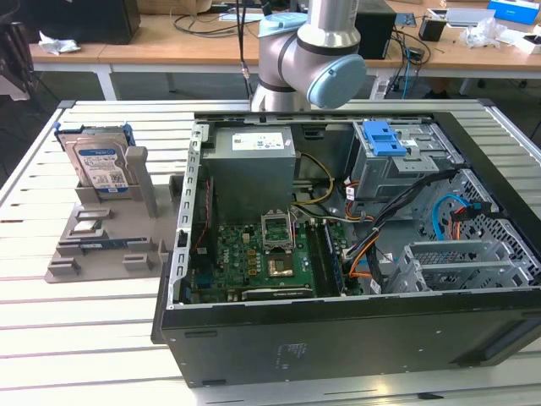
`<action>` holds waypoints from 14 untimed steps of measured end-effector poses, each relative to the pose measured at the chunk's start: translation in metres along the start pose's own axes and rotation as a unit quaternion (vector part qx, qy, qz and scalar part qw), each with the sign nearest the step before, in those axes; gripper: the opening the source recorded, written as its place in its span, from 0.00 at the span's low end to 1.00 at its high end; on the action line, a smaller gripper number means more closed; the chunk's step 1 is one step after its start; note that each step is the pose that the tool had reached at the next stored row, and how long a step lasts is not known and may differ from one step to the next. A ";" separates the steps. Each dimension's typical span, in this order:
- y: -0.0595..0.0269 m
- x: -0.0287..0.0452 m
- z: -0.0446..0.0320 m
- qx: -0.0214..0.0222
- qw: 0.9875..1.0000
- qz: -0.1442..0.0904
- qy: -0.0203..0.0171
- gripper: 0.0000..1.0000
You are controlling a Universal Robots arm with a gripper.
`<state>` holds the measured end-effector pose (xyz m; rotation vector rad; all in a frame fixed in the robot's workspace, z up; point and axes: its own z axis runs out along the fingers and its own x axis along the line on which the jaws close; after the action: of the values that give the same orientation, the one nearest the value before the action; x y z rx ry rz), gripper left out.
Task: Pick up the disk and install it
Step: 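Pick up the disk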
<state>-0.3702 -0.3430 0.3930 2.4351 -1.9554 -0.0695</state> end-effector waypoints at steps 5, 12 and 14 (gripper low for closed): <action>0.0000 0.0000 0.0000 0.000 1.000 -0.013 0.001 0.11; 0.0000 -0.0001 0.0000 0.000 1.000 0.012 0.001 0.11; 0.0000 -0.0001 0.0000 0.000 1.000 0.028 0.000 0.11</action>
<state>-0.3702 -0.3429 0.3930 2.3782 -2.0228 -0.0679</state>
